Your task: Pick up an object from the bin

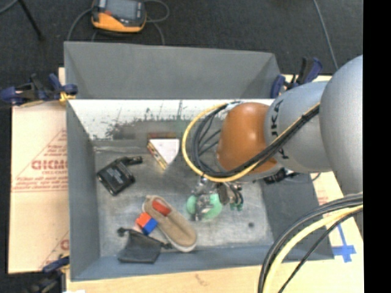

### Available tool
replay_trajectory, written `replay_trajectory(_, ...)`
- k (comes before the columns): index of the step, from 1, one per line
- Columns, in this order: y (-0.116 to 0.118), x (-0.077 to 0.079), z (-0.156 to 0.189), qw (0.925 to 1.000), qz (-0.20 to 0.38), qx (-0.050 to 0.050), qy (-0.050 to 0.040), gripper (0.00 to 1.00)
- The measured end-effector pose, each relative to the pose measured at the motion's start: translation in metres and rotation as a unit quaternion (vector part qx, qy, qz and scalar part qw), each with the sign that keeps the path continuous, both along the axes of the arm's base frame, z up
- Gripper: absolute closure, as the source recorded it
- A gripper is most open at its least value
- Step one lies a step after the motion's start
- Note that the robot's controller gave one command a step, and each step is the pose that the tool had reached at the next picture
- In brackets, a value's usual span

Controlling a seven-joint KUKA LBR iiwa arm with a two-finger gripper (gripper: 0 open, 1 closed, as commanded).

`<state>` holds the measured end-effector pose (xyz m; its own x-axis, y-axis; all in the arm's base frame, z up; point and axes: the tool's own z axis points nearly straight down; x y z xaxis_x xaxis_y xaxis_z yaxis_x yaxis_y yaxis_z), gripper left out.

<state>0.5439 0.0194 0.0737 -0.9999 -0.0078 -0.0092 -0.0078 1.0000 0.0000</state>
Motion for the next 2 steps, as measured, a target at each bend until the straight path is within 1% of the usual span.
replay_trajectory(1,0.000,0.000,0.000,1.0000,0.000,0.000,0.0000,1.00)
replay_trajectory(2,-0.003,0.000,0.132,0.9999,0.011,-0.001,0.0029,1.00)
